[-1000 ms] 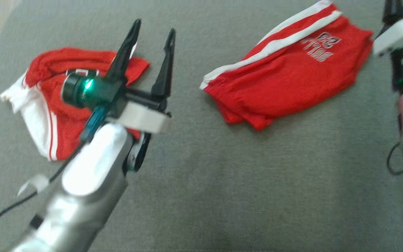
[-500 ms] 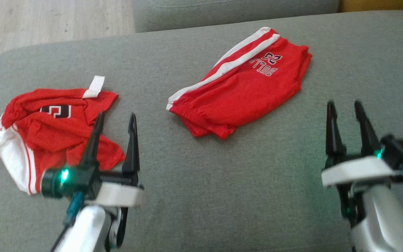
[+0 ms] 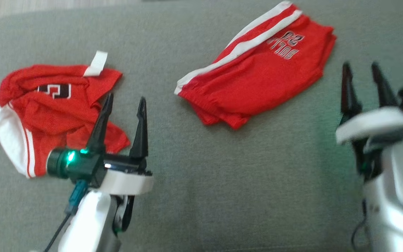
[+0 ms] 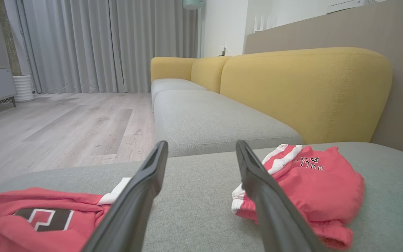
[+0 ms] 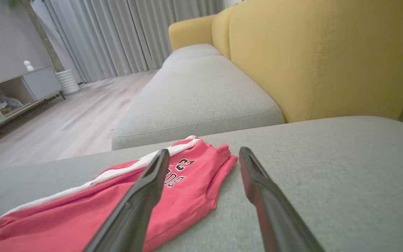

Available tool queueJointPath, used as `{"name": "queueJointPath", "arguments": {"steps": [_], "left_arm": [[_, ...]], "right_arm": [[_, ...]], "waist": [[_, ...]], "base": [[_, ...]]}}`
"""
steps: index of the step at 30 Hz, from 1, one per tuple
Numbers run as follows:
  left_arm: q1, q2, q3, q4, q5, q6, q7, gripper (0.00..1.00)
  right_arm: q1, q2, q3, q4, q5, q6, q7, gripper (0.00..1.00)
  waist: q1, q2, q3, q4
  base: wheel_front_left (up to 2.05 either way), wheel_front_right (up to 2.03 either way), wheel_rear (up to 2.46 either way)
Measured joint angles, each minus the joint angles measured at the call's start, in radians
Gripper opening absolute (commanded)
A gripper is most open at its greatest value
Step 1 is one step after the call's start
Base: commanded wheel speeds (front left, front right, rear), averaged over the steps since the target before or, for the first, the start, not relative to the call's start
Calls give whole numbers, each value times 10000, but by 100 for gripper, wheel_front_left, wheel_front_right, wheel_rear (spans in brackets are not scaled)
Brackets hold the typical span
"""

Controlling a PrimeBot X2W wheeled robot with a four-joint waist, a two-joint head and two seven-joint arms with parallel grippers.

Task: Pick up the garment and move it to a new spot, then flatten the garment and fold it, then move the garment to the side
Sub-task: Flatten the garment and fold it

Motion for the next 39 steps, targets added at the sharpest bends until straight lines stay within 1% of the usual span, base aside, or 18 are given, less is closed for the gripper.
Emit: {"name": "queueJointPath", "arguments": {"steps": [2,4,9,11,13,16,17,22,27,28,29,33,36,37,39], "left_arm": [[-267,-111,6,19,84,-150,0,100],[-494,-221,2,90,186,-286,0,100],[-968,-487,-6,288,332,-566,0,100],[-1127,-552,-2,334,332,-625,0,100],[-1202,-633,2,341,336,-704,0,100],[-1216,-700,13,385,416,-729,0,100],[-1224,-702,31,385,416,-800,0,100],[-1383,-734,77,385,418,-805,0,100],[-1398,-765,82,366,418,-805,0,100],[-1407,-769,82,366,418,-805,0,100],[-1421,-775,84,366,418,-805,0,100],[-1498,-790,105,376,418,-805,0,100],[-1504,-798,234,403,418,-807,0,100],[-1499,-798,330,443,430,-807,0,100],[-1492,-798,351,472,453,-809,0,100]], "right_arm": [[-872,-75,-347,491,-58,0,665,100],[-1776,-301,-775,1168,-297,0,1363,100],[-3811,-1034,-2021,3089,-1244,0,2642,100],[-4417,-1333,-2190,3745,-1772,0,2771,100],[-4918,-1501,-2364,4383,-2061,0,2901,100],[-5371,-1685,-2439,5281,-2556,0,3131,100],[-5443,-1779,-2454,5559,-2748,0,3216,100],[-6101,-2314,-2661,6205,-3914,0,3436,100],[-6596,-2370,-2661,6652,-4537,0,3630,100],[-6696,-2366,-2638,6763,-4543,0,3632,29],[-6765,-2349,-2610,6834,-4543,0,3626,0],[-6835,-2155,-2591,7118,-4520,0,3135,0],[-6724,-2201,-2729,7407,-4445,0,2732,0],[-6525,-2259,-2871,7545,-4217,0,2458,0],[-6401,-2305,-2936,7618,-4126,0,2322,0]], "waist": [[0,0,303,154],[1,0,623,336],[2,0,1356,950],[2,-1,1608,1231],[2,-1,1826,1498],[1,0,2085,1856],[0,-1,2161,1955],[-1,0,2437,2243],[-2,0,2595,2206],[-2,0,2606,2178],[-2,0,2610,2145],[-1,-1,2524,1999],[-1,-1,2328,1886],[-1,-1,2162,1790],[-1,-1,2072,1733]], "base": [[0,0,0],[0,0,0],[0,0,0],[0,0,0],[0,0,0],[0,0,0],[0,0,0],[0,0,0],[0,0,0],[0,0,0],[0,0,0],[0,0,0],[0,0,0],[0,0,0],[0,0,0]]}}
